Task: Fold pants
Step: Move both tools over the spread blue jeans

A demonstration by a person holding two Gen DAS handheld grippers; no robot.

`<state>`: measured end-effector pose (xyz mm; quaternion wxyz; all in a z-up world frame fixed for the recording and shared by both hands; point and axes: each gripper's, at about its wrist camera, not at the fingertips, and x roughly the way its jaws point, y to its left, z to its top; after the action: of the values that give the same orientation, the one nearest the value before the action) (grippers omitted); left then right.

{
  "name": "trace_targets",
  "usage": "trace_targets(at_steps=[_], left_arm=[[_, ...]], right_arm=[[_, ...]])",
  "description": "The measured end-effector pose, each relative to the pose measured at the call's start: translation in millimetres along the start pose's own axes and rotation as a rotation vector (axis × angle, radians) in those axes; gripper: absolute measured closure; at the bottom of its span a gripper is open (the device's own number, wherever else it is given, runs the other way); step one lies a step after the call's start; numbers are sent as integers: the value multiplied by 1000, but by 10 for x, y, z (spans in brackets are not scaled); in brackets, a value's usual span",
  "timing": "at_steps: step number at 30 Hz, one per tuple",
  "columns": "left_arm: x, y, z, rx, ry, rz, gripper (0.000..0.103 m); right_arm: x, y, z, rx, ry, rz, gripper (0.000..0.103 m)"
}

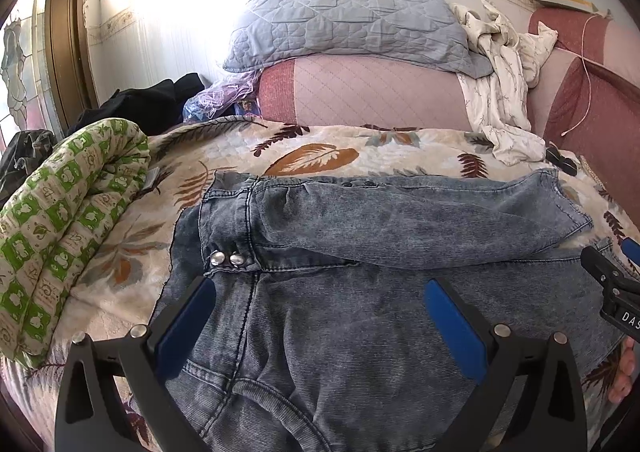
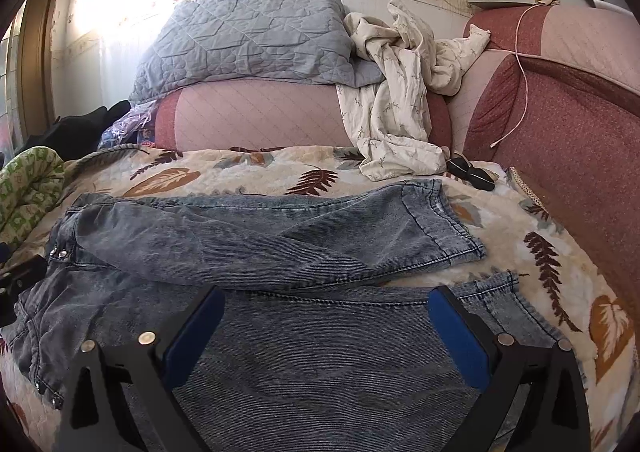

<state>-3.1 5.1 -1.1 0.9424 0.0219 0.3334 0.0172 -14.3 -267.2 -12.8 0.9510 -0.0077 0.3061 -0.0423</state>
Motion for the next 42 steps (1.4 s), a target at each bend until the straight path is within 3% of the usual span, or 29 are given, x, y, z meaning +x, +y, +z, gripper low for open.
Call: trace_targets(at_steps=[23,32,42], left_arm=[[62,84,-32,-10,21,28,0],[142,370,-8,-69,48,100,0],[130,689,59,-131,24,175,0]], right_arm=[[38,-29,20,20,-1,20,0],[43,-95,36,39,2,27,0],[72,-181,56,77,17,44,0]])
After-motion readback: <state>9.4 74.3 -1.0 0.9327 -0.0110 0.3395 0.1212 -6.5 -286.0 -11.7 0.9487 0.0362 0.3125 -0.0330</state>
